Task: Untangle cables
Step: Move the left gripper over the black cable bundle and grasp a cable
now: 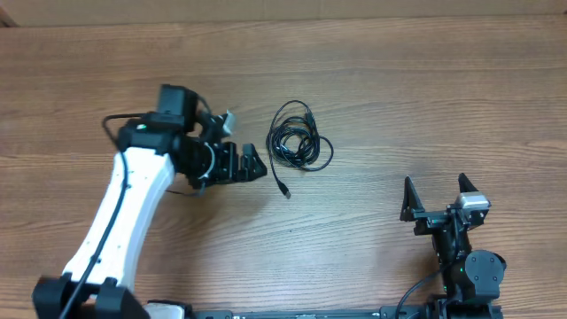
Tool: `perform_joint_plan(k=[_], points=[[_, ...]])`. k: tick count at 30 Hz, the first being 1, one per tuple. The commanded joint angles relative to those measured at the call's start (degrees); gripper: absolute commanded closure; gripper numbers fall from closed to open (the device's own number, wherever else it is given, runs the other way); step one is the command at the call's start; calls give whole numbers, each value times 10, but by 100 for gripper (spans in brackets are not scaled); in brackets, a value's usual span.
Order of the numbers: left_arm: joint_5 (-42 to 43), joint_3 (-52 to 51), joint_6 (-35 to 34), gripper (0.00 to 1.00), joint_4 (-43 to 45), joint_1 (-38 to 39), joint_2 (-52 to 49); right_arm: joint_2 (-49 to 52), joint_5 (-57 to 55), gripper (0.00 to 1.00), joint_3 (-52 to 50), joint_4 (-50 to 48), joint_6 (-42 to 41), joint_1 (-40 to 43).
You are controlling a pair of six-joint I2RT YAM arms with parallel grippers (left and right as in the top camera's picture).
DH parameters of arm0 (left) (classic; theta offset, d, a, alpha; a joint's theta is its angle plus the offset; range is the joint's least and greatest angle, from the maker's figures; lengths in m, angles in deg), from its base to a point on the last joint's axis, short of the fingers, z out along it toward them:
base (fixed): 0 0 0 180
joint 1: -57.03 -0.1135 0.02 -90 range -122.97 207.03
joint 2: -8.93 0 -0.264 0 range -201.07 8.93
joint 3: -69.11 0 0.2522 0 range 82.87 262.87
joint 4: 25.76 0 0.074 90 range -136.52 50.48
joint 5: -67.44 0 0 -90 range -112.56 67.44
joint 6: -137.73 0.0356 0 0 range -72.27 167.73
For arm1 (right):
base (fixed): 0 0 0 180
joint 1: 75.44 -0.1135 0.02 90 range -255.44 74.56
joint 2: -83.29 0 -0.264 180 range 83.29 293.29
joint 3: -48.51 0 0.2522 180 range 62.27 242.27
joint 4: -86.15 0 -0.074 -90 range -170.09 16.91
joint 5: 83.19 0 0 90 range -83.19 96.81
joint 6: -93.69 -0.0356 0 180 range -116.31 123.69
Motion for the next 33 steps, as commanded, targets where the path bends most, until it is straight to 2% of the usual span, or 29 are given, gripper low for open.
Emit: perform_joint_plan(k=[1, 7, 12, 15, 19, 22, 23, 25, 28, 33], points=[[-66, 7, 4, 0, -1, 22, -35, -6, -24, 0, -6, -2, 3, -4], [-24, 7, -31, 0, -19, 27, -82, -6, -19, 0, -6, -3, -9, -4], [11, 7, -31, 0, -23, 29, -102, -6, 259, 0, -6, -46, -259, -5], [19, 7, -31, 1, -27, 33, -104, -6, 372, 0, -6, -65, -384, -5], [17, 7, -30, 0, -47, 50, -104, -6, 364, 0, -6, -92, -455, -5], [12, 7, -30, 0, -47, 66, -104, -6, 373, 0, -6, -167, -526, -2], [10, 7, -30, 0, -44, 72, -104, -6, 387, 0, -5, -231, -554, -2], [1, 7, -31, 0, -30, 82, -104, -6, 396, 0, 3, -275, -557, -2], [-18, 7, -31, 0, -5, 92, -104, -6, 390, 0, 46, -249, -530, 0], [-19, 7, -31, 1, 55, 94, -104, 17, 332, 0, 210, 20, -372, 21]])
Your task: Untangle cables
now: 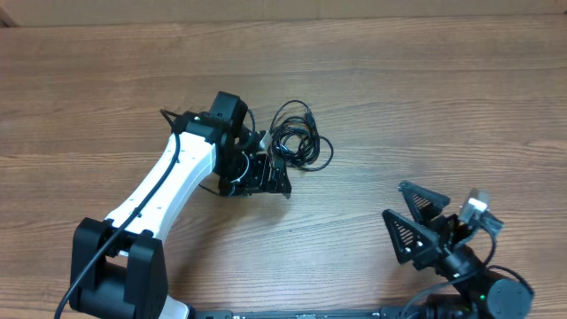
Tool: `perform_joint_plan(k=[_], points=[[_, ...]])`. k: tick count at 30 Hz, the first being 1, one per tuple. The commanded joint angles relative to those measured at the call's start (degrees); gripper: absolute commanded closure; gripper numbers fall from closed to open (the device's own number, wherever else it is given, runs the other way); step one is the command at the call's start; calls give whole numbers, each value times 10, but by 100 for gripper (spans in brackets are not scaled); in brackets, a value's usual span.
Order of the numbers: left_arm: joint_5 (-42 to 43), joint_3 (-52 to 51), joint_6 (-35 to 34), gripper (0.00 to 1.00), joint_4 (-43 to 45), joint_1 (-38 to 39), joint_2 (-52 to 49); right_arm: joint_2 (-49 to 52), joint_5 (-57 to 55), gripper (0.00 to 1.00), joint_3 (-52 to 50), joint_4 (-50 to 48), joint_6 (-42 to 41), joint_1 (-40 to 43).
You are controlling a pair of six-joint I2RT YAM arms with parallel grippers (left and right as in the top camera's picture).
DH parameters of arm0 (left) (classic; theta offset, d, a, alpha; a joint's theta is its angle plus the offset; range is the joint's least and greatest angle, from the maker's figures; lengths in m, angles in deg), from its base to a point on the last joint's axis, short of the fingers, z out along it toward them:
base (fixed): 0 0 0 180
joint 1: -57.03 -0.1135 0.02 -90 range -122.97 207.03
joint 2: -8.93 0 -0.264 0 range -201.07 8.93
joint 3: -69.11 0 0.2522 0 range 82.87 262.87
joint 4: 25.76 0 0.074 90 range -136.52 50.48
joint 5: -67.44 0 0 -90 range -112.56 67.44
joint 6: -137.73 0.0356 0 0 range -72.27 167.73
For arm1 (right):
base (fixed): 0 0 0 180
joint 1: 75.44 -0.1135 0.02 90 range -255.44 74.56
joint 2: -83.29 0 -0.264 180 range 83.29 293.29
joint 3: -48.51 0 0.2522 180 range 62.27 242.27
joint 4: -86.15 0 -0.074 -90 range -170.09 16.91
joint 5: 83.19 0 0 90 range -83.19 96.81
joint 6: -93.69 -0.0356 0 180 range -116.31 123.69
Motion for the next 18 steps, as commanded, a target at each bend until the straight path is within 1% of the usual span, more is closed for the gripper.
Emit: perform_joint_plan(k=[1, 2, 5, 7, 10, 11, 12, 13, 15, 17, 18], points=[[-7, 7, -8, 0, 38, 1, -3, 26, -43, 0, 122, 119, 122, 13], [-7, 7, -9, 0, 69, 1, -3, 61, -43, 0, 177, 181, 144, 13], [-8, 7, -21, 1, 118, 1, -3, 127, -9, 0, 261, 243, 155, 13], [-18, 7, -39, 1, 161, 1, -3, 183, 6, 0, 319, 298, 181, 13], [-87, 7, -78, 0, 208, 1, -5, 269, 6, 0, 394, 409, 229, 13], [-105, 7, -88, 0, 215, 1, -6, 293, 7, 0, 410, 440, 238, 13], [-125, 7, -111, 0, 226, 1, -6, 324, 11, 0, 428, 481, 246, 13], [-125, 7, -137, 0, 233, 1, -6, 369, 30, 0, 448, 533, 263, 13], [-114, 7, -180, 1, 241, 1, -6, 417, 61, 0, 459, 574, 287, 12], [-111, 7, -193, 1, 241, 1, -6, 463, 81, 0, 459, 600, 290, 12], [-116, 7, -193, 5, 245, 1, -6, 494, 89, 0, 459, 613, 292, 12]])
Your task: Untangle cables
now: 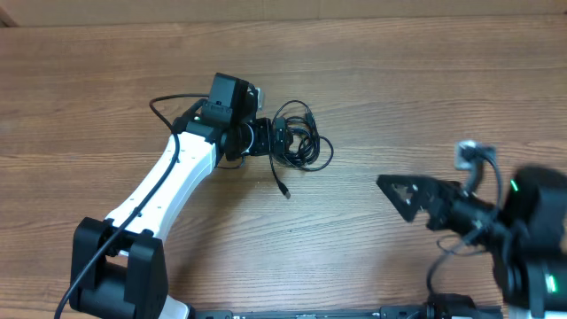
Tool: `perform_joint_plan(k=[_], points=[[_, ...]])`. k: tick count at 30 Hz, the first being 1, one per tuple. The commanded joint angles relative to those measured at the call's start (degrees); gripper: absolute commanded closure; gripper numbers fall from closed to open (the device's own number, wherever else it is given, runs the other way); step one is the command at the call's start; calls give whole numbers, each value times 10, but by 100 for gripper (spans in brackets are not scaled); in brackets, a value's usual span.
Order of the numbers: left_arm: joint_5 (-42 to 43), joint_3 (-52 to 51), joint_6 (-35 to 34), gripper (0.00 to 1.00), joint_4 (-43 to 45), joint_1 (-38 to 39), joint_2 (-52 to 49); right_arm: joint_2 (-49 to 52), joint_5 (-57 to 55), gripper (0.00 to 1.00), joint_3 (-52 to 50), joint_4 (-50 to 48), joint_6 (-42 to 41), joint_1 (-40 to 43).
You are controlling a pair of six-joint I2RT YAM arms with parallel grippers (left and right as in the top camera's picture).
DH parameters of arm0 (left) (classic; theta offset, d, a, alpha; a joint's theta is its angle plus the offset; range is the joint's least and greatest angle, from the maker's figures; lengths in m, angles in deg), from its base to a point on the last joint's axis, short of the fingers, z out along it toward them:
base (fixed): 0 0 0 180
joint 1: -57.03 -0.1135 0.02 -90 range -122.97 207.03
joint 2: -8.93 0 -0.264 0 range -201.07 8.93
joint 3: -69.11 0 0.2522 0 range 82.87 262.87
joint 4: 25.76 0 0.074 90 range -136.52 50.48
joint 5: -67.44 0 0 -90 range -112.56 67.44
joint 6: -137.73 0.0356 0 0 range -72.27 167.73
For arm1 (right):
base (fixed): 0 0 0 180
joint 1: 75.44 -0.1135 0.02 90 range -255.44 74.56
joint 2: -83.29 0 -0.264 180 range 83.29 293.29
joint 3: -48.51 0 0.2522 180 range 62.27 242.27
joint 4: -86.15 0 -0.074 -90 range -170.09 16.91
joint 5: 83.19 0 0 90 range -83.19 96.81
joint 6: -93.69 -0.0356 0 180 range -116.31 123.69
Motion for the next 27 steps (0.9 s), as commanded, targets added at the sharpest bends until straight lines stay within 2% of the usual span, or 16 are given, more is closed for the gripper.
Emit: perform_joint_plan(k=[1, 3, 5, 9, 13, 16, 18, 23, 27], points=[[-32, 7, -55, 12, 14, 1, -6, 101, 52, 0, 11, 36, 49, 1], [-35, 7, -55, 12, 17, 1, -6, 140, 56, 0, 11, 44, 55, -2], [-43, 7, -55, 6, 17, 1, -9, 174, 62, 0, 13, 43, 63, -17], [-47, 7, -55, 3, 16, 1, -24, 204, 50, 0, 44, 32, 63, -58], [-44, 7, -55, 2, 17, 1, -47, 226, -37, 0, 136, 46, 63, -112], [-37, 7, -55, 2, 20, 1, -69, 272, -146, 0, 242, 107, 63, -156], [-28, 7, -56, 7, 24, 2, -84, 320, -197, 0, 299, 140, 62, -180], [-25, 7, -62, 9, 26, 2, -105, 364, -185, 0, 303, 129, 56, -195], [-24, 7, -66, 18, 34, 6, -113, 402, -141, 0, 301, 129, 56, -195]])
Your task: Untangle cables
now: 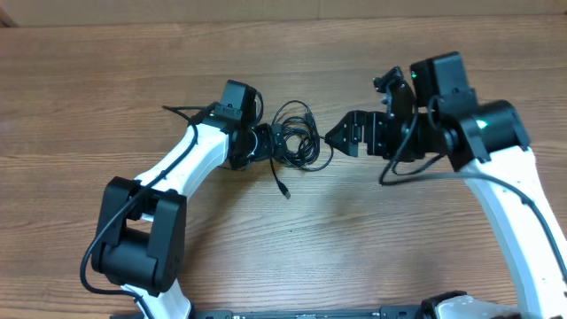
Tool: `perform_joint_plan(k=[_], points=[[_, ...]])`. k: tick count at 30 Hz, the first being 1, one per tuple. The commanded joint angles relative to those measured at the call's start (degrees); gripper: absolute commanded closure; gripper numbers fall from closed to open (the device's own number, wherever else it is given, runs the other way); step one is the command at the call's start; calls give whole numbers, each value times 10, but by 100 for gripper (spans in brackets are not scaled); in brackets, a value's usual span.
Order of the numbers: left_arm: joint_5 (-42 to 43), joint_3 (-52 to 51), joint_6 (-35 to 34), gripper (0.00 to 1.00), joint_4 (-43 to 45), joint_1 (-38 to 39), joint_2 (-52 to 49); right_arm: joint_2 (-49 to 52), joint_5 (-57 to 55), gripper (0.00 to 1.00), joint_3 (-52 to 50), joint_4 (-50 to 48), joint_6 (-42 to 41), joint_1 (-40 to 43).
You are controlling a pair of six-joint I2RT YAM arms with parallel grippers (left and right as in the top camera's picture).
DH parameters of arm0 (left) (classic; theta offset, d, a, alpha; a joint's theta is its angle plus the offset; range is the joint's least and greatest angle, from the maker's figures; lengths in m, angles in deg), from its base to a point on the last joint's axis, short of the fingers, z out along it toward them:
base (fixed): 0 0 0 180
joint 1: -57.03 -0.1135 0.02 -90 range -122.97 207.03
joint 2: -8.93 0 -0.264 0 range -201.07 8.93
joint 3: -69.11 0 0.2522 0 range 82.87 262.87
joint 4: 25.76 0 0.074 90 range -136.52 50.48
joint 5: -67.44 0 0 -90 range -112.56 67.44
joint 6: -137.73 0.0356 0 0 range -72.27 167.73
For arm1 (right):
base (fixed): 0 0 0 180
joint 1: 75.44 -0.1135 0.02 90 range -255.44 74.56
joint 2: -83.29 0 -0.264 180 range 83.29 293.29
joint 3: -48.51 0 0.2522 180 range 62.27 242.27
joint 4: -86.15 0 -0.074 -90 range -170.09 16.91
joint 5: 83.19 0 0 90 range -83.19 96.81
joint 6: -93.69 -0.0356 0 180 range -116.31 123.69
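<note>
A black cable (301, 142) lies coiled and tangled on the wooden table (133, 71), with one plug end (283, 189) trailing toward the front. My left gripper (273, 146) is at the coil's left edge, its dark fingers merging with the loops, so its state is unclear. My right gripper (335, 139) points left, just off the coil's right edge. Its fingers overlap from above, hiding any gap between them.
Only the two arms and the cable are on the wooden table. The left arm (190, 159) crosses the front left, and the right arm (514, 204) comes in from the front right.
My right arm has moved from the front right up to the coil's right edge. The left arm's base has turned, but its gripper stays at the coil's left edge. The coil lies as before.
At first my left gripper was left of the coil and the right one stood open at the front right. The left gripper then sat by the plug end, then at the coil's left edge. The right arm swung out and now flanks the coil.
</note>
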Motion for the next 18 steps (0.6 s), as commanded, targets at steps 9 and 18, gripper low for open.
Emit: perform_joint_plan(k=[9, 18], points=[[-21, 7, -21, 25, 109, 6, -11, 41, 26, 0, -3, 3, -14, -3], [-54, 7, -71, 34, 169, 21, -30, 41, 26, 0, -3, 5, -14, -3]])
